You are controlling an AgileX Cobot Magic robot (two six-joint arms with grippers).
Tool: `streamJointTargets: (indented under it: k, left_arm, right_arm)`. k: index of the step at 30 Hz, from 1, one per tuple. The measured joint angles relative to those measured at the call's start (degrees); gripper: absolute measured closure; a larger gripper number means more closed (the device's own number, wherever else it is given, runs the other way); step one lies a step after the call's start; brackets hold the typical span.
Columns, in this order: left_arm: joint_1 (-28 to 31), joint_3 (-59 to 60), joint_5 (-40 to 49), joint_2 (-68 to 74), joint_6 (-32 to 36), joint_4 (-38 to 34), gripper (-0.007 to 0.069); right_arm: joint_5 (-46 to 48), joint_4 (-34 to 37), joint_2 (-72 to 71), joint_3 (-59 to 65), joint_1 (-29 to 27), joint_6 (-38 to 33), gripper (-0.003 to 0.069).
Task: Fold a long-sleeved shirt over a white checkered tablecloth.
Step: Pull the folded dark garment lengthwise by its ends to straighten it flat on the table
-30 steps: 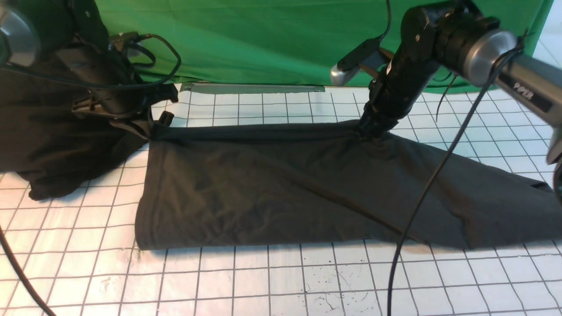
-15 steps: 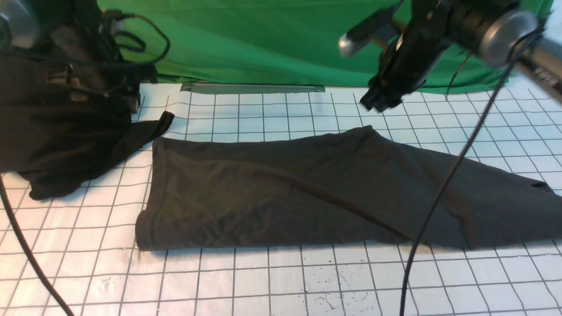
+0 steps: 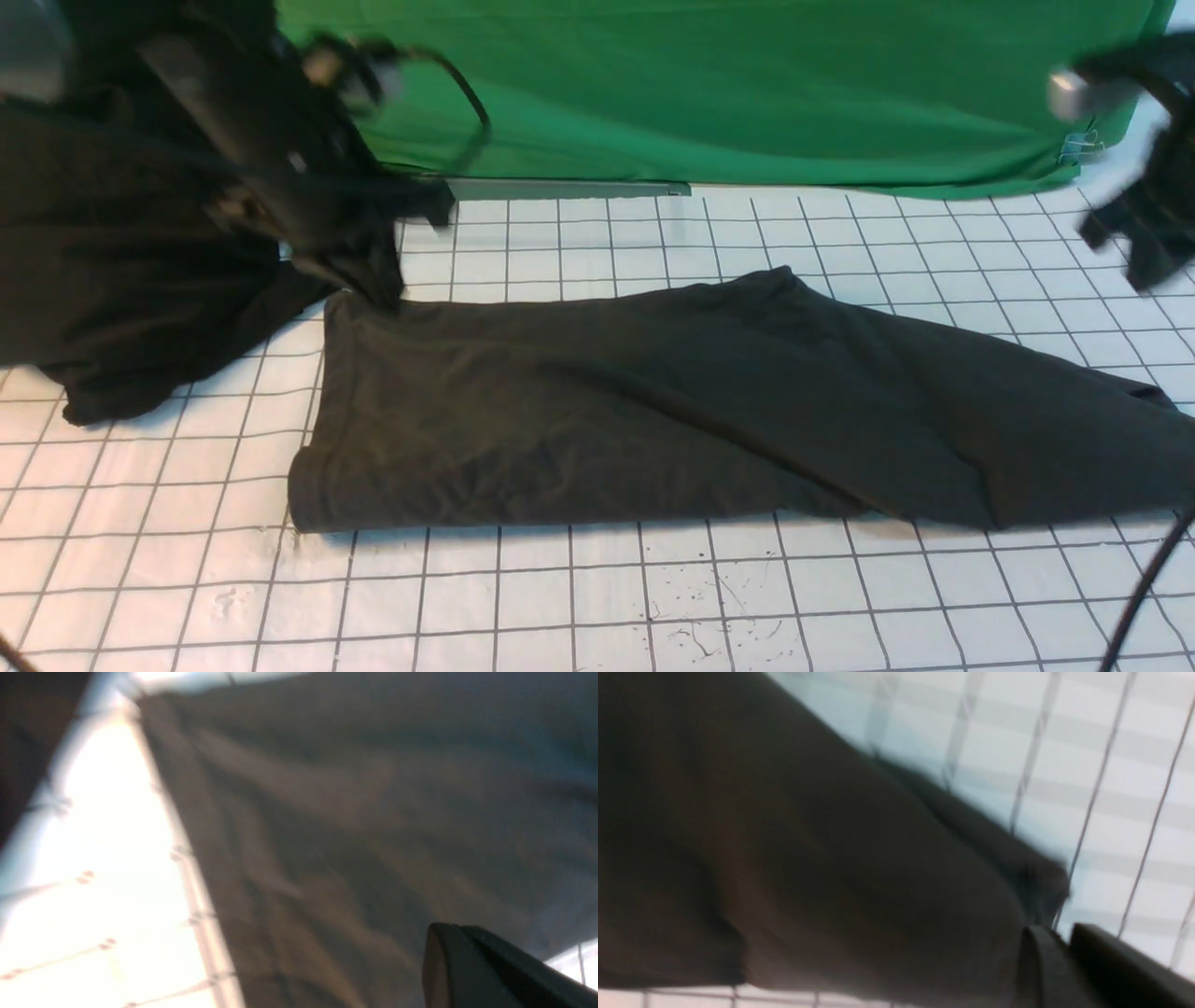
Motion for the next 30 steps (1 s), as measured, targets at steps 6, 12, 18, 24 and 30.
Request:
streamJointTargets:
  k: [6, 12, 18, 24, 30]
  left_arm:
    - [-5.6, 11.1, -10.8, 0.9, 0.3, 3.0, 0.0629]
    - [-5.8, 16.1, -16.9, 4.2, 0.4, 6.5, 0.0629]
    - [-5.8, 16.0, -17.0, 5.6, -1.5, 8.6, 0.0627]
    - [-5.8, 15.6, -16.7, 5.7, -1.5, 8.6, 0.0627]
    - [-5.8, 15.6, -16.6, 5.7, -1.5, 8.5, 0.0627]
  right_arm:
    - [-4.7, 9.9, 3.8, 3.4, -5.9, -4.5, 0.0298]
    - [-9.0, 11.9, 9.9, 3.5, -6.1, -6.4, 0.0258]
    - [-8.8, 12.0, 12.4, 3.4, -6.1, -7.7, 0.0510]
    - [-6.5, 11.9, 12.2, -0.8, -6.4, -7.9, 0.0646]
    - [-5.5, 7.6, 10.9, -5.3, -6.4, -6.3, 0.0649]
